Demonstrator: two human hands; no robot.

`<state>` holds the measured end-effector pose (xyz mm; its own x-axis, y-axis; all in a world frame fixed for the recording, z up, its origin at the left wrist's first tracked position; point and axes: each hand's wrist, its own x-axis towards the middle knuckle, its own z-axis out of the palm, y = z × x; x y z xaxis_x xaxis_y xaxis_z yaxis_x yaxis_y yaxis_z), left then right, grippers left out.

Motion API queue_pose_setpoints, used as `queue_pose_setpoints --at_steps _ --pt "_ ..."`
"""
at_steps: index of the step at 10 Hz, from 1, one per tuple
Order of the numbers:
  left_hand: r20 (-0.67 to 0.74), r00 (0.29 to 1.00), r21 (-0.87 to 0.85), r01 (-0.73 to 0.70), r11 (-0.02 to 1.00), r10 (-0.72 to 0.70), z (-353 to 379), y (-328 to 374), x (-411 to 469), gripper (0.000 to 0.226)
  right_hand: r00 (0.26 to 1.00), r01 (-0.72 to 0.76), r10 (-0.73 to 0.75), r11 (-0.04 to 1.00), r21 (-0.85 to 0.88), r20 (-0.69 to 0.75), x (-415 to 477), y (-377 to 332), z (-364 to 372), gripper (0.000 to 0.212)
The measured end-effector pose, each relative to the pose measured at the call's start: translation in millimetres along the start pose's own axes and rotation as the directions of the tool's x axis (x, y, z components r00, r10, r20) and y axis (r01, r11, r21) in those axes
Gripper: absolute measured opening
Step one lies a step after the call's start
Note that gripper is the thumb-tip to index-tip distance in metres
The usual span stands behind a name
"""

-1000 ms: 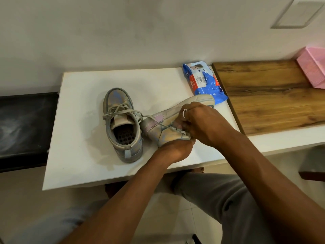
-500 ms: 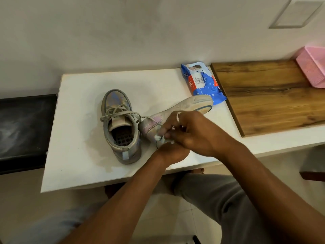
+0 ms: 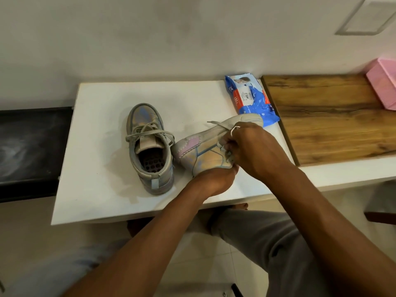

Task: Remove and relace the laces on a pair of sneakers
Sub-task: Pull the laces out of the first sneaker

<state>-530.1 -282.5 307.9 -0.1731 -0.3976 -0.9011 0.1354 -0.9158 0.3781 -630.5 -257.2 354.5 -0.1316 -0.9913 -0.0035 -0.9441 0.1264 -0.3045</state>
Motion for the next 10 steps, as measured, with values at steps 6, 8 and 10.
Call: queue_pose_setpoints --at_steps 6,8,10 --pt "0.453 0.817 -0.872 0.489 0.01 -0.358 -12.1 0.9 -6.3 0.029 0.952 -0.034 -0.016 0.987 0.159 0.305 -3.3 5.7 -8.4 0.022" --pt "0.473 0.809 -0.858 0.513 0.026 -0.35 -11.8 1.9 -7.9 0.037 0.92 -0.058 -0.024 0.979 0.196 0.391 3.9 10.2 -14.1 0.021" --pt "0.44 0.833 -0.875 0.482 0.051 -0.334 -9.6 2.7 -7.2 0.028 0.992 0.005 -0.017 0.996 0.094 0.123 1.7 -1.4 2.3 0.015"
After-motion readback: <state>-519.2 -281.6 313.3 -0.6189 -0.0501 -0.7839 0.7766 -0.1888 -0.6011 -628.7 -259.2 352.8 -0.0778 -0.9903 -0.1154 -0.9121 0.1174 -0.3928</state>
